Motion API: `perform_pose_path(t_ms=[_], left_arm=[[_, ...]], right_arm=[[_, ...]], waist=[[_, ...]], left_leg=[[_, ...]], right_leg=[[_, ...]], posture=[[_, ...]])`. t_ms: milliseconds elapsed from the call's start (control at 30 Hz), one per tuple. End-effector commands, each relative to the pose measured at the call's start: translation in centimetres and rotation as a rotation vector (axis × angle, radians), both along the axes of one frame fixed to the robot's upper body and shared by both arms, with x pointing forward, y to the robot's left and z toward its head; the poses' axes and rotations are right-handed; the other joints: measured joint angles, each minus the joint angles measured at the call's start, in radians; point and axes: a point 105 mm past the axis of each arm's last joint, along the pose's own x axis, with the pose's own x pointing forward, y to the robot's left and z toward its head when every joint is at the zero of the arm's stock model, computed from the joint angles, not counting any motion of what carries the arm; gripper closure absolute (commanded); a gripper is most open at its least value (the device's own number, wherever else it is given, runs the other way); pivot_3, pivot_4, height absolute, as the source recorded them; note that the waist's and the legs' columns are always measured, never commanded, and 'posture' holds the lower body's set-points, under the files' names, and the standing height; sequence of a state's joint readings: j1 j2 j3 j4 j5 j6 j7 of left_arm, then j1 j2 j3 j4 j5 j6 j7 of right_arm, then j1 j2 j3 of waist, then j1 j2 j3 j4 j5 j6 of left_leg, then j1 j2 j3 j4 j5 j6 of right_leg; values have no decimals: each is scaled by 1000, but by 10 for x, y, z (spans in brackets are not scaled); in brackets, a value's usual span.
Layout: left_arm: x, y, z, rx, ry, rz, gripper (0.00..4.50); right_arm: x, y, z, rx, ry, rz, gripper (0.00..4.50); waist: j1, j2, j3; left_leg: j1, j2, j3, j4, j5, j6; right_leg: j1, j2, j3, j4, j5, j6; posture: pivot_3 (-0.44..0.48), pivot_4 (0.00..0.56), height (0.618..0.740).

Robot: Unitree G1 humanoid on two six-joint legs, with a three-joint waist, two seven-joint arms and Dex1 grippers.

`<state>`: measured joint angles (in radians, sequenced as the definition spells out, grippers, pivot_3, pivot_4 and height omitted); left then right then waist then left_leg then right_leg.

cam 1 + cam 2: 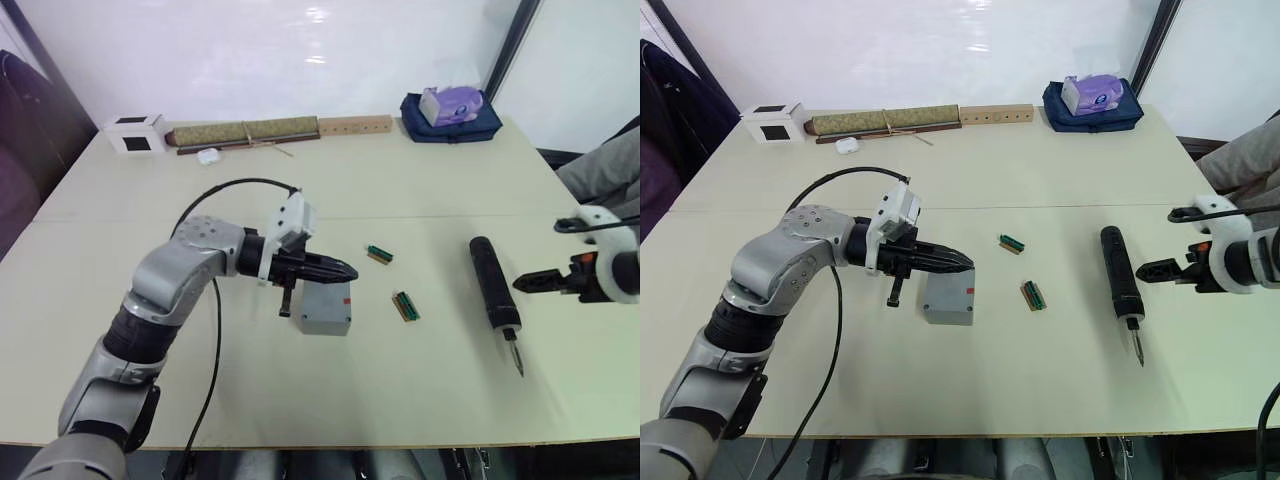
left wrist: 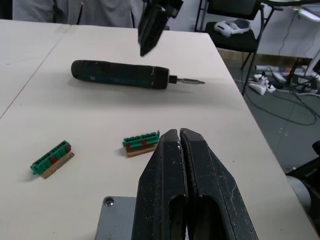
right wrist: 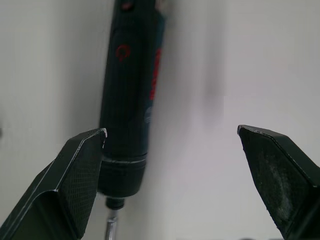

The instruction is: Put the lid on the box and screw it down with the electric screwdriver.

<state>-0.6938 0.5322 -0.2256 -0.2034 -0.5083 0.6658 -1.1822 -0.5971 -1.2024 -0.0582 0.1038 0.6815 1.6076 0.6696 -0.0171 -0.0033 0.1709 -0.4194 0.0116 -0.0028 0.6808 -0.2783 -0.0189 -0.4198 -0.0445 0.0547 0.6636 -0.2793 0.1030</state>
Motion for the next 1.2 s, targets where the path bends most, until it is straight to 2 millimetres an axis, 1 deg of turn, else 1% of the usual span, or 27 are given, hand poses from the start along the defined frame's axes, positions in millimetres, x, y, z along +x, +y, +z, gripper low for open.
perform_pose_path(t_ms=[33, 200, 267, 333, 400, 500, 600, 633, 667, 800, 867, 900, 933, 967, 1000, 1033, 1067, 1100, 1133, 1167, 1200], left_arm=[[-2, 1, 1, -19, -26, 23, 4500], [0, 7, -1, -24, -16, 69, 4500], [0, 8, -1, -27, -15, 85, 4500], [-1, 8, -1, -33, -11, 94, 4500], [-1, 9, -3, -33, -7, 110, 4500], [-2, 12, -4, -34, 0, 125, 4500], [0, 15, -5, -30, 3, 143, 4500], [0, 15, -6, -29, 3, 147, 4500], [0, 16, -6, -30, 5, 153, 4500], [-1, 16, -7, -34, 6, 156, 4500], [-3, 15, -4, -37, 7, 147, 4500], [-2, 16, -4, -35, 8, 148, 4500], [1, 19, -5, -26, 8, 160, 4500], [4, 22, -6, -19, 11, 171, 4500], [6, 25, -7, -14, 12, 179, 4500], [8, 27, -7, -10, 15, 186, 4500], [13, 30, -7, -10, 21, 199, 4500], [17, 33, -7, -7, 20, 212, 4500], [19, 35, -7, -5, 20, 220, 4500], [21, 35, -6, 2, 15, 220, 4500], [21, 34, -5, 10, 11, 211, 4500]], right_arm=[[6, 13, -5, 120, 17, 19, 104], [8, 14, -22, 54, 62, 43, 104], [8, 15, -28, 18, 69, 79, 104], [7, 13, -34, -5, 87, 94, 104], [5, 10, -45, -64, 114, 118, 104], [2, 10, -53, -116, 133, 169, 811], [2, 11, -57, -131, 140, 198, 1896], [2, 10, -58, -134, 141, 198, 2338], [2, 11, -58, -125, 143, 195, 2681], [3, 13, -60, -78, 142, 173, 2727], [5, 13, -57, -64, 116, 162, 2727], [10, 13, -51, -51, 81, 148, 2727], [28, 18, -30, -9, -44, 147, 2727], [38, 29, -10, 73, -137, 163, 2727], [43, 36, 5, 131, -198, 178, 2727], [46, 48, 19, 195, -264, 226, 2727], [52, 65, 50, 279, -456, 290, 2727], [54, 76, 78, 350, -630, 316, 2727], [53, 82, 99, 409, -777, 316, 2727], [52, 85, 109, 443, -859, 300, 2727], [51, 89, 114, 455, -928, 290, 2727]], waist=[[0, 0, 0], [3, 0, 0], [5, 0, 0], [4, 0, 0], [3, -1, 0], [3, -3, -1], [3, -4, -1], [3, -4, -1], [3, -5, -1], [3, -5, -1], [3, -5, -1], [3, -5, -1], [2, -6, -1], [-3, -7, 0], [-8, -6, 2], [-13, -4, 3], [-16, -1, 5], [-17, -1, 5], [-19, -1, 5], [-22, -1, 6], [-21, 1, 6]], left_leg=[[0, 0, 0, 0, 0, 0], [0, 0, 0, 0, 0, 0], [-1, 0, 0, 0, 0, 0], [-1, 0, 0, 1, 0, 0], [-1, 0, -1, 1, 0, 0], [1, 0, -1, 1, 0, 0], [3, 0, -1, 1, 0, 0], [5, 0, -1, 1, 0, 0], [8, 0, -2, 0, 0, 0], [10, 0, -2, 0, -1, 1], [10, 1, -2, 0, -1, 1], [10, 1, -3, 0, -1, 1], [10, 1, -3, 0, -1, 1], [10, 1, -3, 0, -1, 1], [11, 1, -2, 0, -1, 1], [11, 1, 0, 0, -1, 1], [11, 1, 0, -1, -1, 1], [11, 0, 0, -1, -1, 1], [11, 1, -1, -2, -1, 1], [10, 1, -2, -3, -1, 1], [9, 2, -2, -3, -1, 1]], right_leg=[[0, 0, 0, 0, 0, 0], [0, 0, 0, 0, 0, 0], [0, -1, 0, 0, 0, 0], [0, -1, 0, 0, 0, 0], [0, -1, 0, 0, 0, 0], [2, -1, -1, 0, 0, 0], [5, -1, -1, -1, 0, 0], [7, -1, -1, -2, 0, 0], [10, 0, -2, -3, 0, 0], [13, 0, -2, -4, 0, 0], [13, 0, -2, -4, 0, 0], [13, 0, -2, -4, 0, 0], [13, 0, -2, -4, 0, 0], [13, 0, -3, -4, 0, 0], [13, 0, -2, -4, 0, 0], [11, 0, -1, -4, 0, 0], [11, 0, -1, -3, 0, 0], [11, 0, 0, -2, 0, 0], [10, 1, -1, -2, 0, 0], [9, 2, -1, -2, 0, 0], [8, 3, -1, -1, 0, 0]], posture=[[0, 150, 740], [0, 150, 740], [0, 150, 740], [0, 150, 740], [0, 150, 740], [0, 150, 740], [0, 150, 740], [0, 150, 740], [0, 150, 740], [0, 150, 740], [0, 150, 740], [0, 150, 740], [0, 150, 740], [0, 150, 740], [0, 150, 740], [0, 150, 740], [0, 150, 740], [0, 150, 740], [0, 150, 740], [0, 150, 740], [0, 150, 740]])
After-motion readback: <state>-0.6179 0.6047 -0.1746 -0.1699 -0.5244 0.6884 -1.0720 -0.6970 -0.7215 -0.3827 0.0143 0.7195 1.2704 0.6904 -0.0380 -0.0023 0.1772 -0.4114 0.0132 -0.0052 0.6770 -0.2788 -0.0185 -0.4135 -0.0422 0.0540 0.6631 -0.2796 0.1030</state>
